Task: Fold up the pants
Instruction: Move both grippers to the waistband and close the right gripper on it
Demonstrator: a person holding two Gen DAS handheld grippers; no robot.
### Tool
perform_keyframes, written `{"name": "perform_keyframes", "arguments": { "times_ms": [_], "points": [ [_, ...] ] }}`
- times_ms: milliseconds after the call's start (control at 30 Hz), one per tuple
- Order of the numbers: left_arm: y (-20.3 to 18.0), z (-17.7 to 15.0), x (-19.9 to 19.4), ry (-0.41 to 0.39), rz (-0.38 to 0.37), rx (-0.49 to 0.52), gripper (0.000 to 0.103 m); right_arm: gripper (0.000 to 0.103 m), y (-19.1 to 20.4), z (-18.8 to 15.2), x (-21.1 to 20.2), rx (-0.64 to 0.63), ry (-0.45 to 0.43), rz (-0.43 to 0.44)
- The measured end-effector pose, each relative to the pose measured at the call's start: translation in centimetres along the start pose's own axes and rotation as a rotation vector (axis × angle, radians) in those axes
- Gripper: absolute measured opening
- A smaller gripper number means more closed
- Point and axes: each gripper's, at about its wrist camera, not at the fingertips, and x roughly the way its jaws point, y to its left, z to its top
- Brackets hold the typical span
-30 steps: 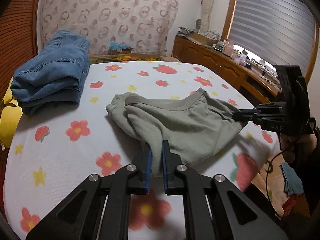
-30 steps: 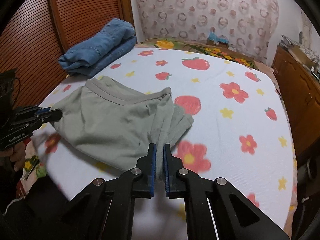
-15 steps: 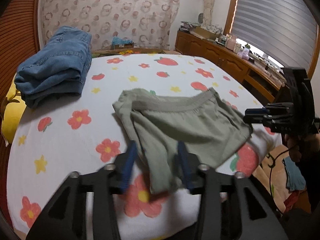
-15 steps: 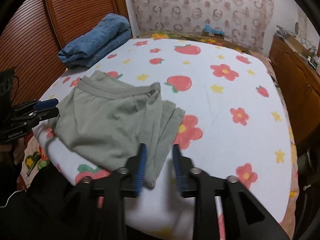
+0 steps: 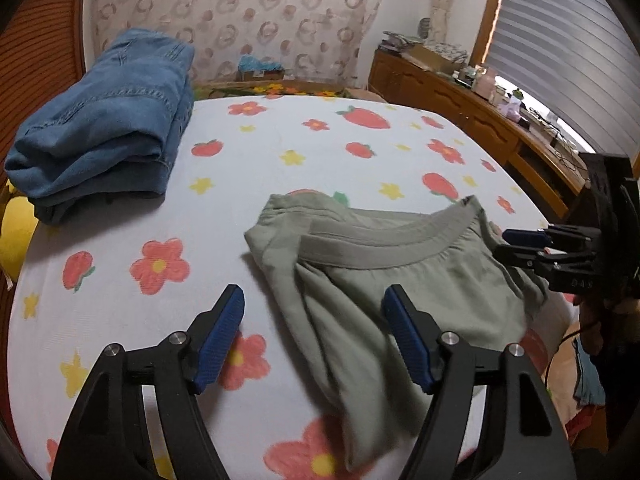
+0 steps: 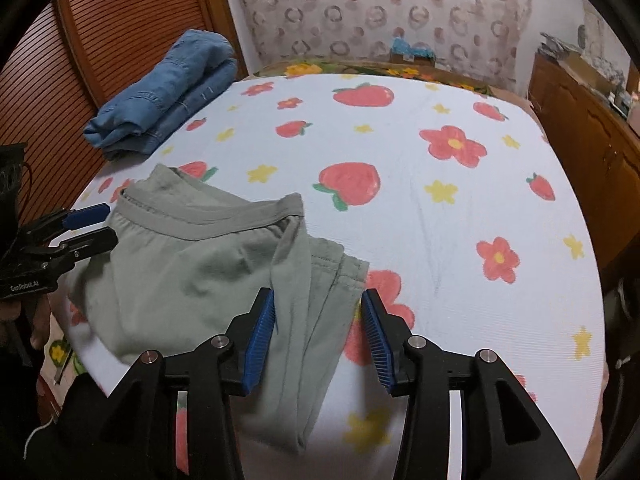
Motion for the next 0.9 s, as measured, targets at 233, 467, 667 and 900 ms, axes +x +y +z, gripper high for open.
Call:
{"name": "perform_keyframes", "arguments": {
  "times_ms": [233,467,667,900],
  "points": [
    [0.9,-0.8,0.6,0.000,-0.020,-0.043,0.073,0.046,0.1,0.1,0.6,-0.013,-0.038,-0.004],
    [0.5,-0.8,0.7,-0.012,-0.001,-0.021,0.075,0.047,1.0,-1.3,0.4,-0.021,-0.121,-0.055],
    [0.6,-0.5,0.8,0.002,0.004,-0.019,0.075,0.047,1.1,-1.9,0.3,-0.024,-0.137,-0.061],
    [0.8,0.6,1.5,0.023,-0.039,-0.033,0.072,0.047,1.1,-1.9,0.2,-0.034,-0.138,-0.063]
  ]
}}
